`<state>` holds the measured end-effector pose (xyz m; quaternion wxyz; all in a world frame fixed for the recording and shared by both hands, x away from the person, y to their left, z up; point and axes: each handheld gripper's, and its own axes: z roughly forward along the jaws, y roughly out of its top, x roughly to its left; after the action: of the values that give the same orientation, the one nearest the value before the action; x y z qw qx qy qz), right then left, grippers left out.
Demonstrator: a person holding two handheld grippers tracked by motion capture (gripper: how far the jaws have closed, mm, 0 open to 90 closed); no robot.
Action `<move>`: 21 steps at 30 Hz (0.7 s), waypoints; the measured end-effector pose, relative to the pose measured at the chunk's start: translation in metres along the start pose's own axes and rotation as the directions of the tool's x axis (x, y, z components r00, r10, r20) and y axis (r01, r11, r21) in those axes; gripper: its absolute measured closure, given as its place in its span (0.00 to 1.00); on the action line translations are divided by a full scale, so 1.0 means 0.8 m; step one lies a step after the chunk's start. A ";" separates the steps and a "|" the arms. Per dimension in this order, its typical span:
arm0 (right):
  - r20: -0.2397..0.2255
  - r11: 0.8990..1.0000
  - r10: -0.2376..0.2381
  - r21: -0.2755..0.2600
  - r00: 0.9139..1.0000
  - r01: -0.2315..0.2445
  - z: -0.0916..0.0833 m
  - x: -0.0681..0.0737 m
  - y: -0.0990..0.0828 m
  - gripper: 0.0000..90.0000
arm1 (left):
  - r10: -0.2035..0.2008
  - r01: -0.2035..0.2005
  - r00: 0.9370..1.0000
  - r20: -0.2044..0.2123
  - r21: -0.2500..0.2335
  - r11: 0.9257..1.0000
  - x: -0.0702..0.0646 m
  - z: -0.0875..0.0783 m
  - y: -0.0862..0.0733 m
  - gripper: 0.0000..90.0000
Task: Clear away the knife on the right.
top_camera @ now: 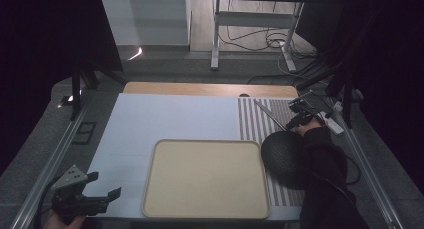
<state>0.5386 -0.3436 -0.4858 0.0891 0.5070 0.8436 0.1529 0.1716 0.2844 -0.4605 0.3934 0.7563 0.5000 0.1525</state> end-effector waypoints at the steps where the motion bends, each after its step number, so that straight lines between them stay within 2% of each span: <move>1: 0.002 1.000 -0.004 0.003 1.000 0.004 0.000 0.002 0.000 1.00 | 0.000 0.000 1.000 0.000 -0.001 1.000 0.000 0.000 0.000 0.04; 4: 0.006 1.000 -0.005 0.002 1.000 0.005 -0.002 0.002 0.001 1.00 | -0.001 0.001 1.000 0.001 -0.001 1.000 0.000 0.000 0.000 0.04; 5: 0.011 1.000 0.004 -0.019 1.000 -0.004 -0.003 0.001 0.002 0.98 | -0.001 0.001 1.000 0.001 -0.001 1.000 0.000 0.000 0.000 0.04; 7: -0.003 0.996 0.047 -0.073 0.999 -0.047 -0.008 0.000 0.005 0.87 | -0.002 0.002 1.000 0.001 -0.001 1.000 0.000 0.000 0.000 0.04; 8: -0.013 0.992 0.070 -0.103 0.997 -0.071 -0.013 0.000 0.008 0.73 | -0.002 0.002 1.000 0.001 -0.001 1.000 0.000 0.000 0.000 0.04; 9: -0.013 0.992 0.070 -0.103 0.997 -0.071 -0.013 0.000 0.008 0.73 | -0.002 0.002 1.000 0.001 -0.001 1.000 0.000 0.000 0.000 0.04; 10: -0.022 0.990 0.077 -0.120 0.997 -0.080 -0.015 0.001 0.011 0.59 | -0.002 0.002 1.000 0.001 -0.001 1.000 0.000 0.000 0.000 0.04; 11: -0.022 0.990 0.077 -0.120 0.997 -0.080 -0.015 0.001 0.011 0.59 | -0.002 0.002 1.000 0.001 -0.001 1.000 0.000 0.000 0.000 0.04; 12: -0.020 0.989 0.082 -0.123 0.996 -0.084 -0.015 0.002 0.012 0.51 | -0.001 0.001 1.000 0.001 -0.001 1.000 0.000 0.000 0.000 0.04; 15: -0.007 0.988 0.065 -0.143 0.998 -0.066 -0.013 0.006 0.015 0.32 | -0.001 0.001 1.000 0.001 0.000 1.000 0.000 0.000 0.000 0.04; 16: 0.014 0.989 0.050 -0.140 0.999 -0.048 -0.010 0.008 0.016 0.18 | -0.001 0.001 1.000 0.001 0.000 1.000 0.000 0.000 0.000 0.04; 17: 0.014 0.989 0.050 -0.140 0.999 -0.048 -0.010 0.008 0.016 0.18 | -0.001 0.001 1.000 0.001 0.000 1.000 0.000 0.000 0.000 0.04; 18: 0.033 0.991 0.039 -0.126 0.999 -0.034 -0.006 0.011 0.017 0.07 | -0.002 0.002 1.000 0.001 0.000 1.000 0.000 0.000 0.000 0.04; 19: 0.033 0.991 0.039 -0.126 0.999 -0.034 -0.006 0.011 0.017 0.07 | -0.003 0.003 1.000 0.001 -0.001 1.000 0.000 0.000 0.000 0.04; 20: 0.043 0.994 0.027 -0.106 0.999 -0.022 -0.001 0.014 0.018 0.00 | -0.003 0.003 1.000 0.002 -0.001 1.000 0.000 0.000 0.000 0.04; 21: 0.043 0.994 0.027 -0.106 0.999 -0.022 -0.001 0.014 0.018 0.00 | -0.003 0.003 1.000 0.002 -0.001 1.000 0.001 0.000 0.000 0.04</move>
<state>0.5451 -0.3271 -0.4797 0.1327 0.5153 0.8258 0.1868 0.1719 0.2847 -0.4606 0.3945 0.7554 0.5008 0.1514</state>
